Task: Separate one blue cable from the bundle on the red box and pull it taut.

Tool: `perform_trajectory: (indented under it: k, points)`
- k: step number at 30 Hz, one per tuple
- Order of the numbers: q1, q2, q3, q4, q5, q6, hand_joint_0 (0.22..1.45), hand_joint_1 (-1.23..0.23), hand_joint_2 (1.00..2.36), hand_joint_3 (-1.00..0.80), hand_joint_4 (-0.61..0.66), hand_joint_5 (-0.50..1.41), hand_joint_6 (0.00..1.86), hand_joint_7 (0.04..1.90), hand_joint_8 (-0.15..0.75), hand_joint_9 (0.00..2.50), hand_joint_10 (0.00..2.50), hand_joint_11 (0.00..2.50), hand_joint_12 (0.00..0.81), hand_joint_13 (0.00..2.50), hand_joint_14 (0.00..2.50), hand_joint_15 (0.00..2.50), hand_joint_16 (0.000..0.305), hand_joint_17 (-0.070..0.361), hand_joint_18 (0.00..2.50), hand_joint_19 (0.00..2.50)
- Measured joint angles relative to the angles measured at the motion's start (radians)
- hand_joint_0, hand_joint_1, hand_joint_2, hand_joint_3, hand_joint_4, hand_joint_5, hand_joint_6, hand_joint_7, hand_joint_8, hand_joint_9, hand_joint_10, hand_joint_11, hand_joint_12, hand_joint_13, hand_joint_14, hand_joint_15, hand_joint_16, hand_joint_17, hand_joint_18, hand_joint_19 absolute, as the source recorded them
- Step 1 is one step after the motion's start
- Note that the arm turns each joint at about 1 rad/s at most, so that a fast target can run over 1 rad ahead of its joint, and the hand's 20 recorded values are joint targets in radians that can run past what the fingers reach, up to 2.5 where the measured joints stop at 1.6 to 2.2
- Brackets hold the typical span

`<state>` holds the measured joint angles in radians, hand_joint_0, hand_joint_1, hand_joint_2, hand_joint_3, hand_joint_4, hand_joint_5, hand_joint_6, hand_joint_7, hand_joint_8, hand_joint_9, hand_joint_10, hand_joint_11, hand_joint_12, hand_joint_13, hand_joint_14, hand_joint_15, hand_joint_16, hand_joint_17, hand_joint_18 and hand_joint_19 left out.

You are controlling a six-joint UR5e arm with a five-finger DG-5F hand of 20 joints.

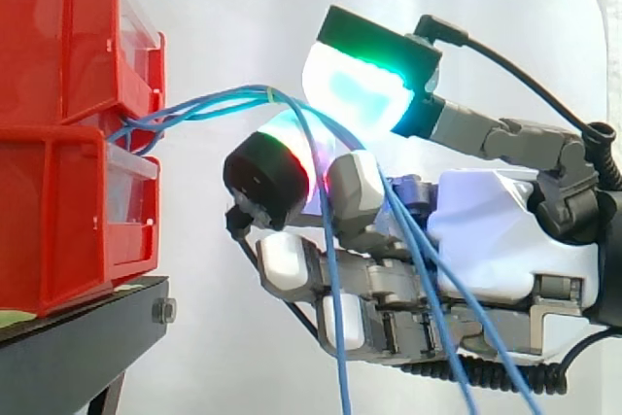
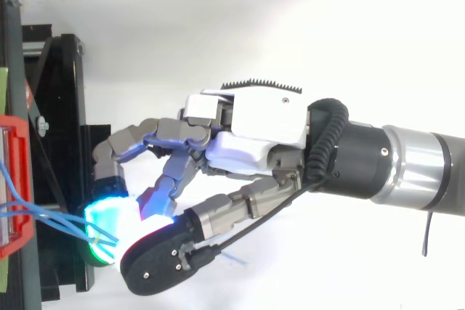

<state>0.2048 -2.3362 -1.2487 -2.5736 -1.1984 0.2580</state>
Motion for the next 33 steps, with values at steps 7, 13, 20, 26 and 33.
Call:
perform_trajectory:
  k: [7, 13, 20, 26, 33]
  points:
    - [-0.002, 0.000, 0.000, -0.030, 0.001, -0.036, 0.57, -0.67, 1.01, -0.08, 0.23, -0.02, 0.55, 1.47, 0.393, 1.25, 0.01, 0.47, 0.448, 0.94, 0.01, 0.33, 0.057, 0.128, 1.01, 0.41]
    - [-0.004, 0.000, 0.000, -0.049, 0.000, -0.089, 0.58, -0.71, 1.01, -0.05, 0.25, -0.02, 0.52, 1.51, 0.396, 1.23, 0.01, 0.54, 0.447, 0.93, 0.01, 0.35, 0.056, 0.125, 0.99, 0.41]
    - [-0.010, 0.000, 0.000, -0.052, -0.002, -0.187, 0.56, -0.65, 1.01, -0.06, 0.30, 0.00, 0.50, 1.51, 0.388, 1.24, 0.01, 0.43, 0.458, 0.93, 0.01, 0.32, 0.059, 0.133, 1.01, 0.40]
    - [-0.011, 0.000, 0.000, -0.051, 0.001, -0.260, 0.56, -0.59, 1.01, -0.12, 0.30, -0.01, 0.50, 1.48, 0.385, 1.25, 0.01, 0.43, 0.453, 0.92, 0.01, 0.32, 0.058, 0.131, 0.99, 0.42]
    - [-0.011, 0.000, 0.000, -0.048, 0.002, -0.300, 0.54, -0.64, 1.01, -0.27, 0.22, -0.01, 0.51, 1.55, 0.367, 1.22, 0.01, 0.51, 0.409, 0.88, 0.01, 0.35, 0.048, 0.108, 0.90, 0.49]
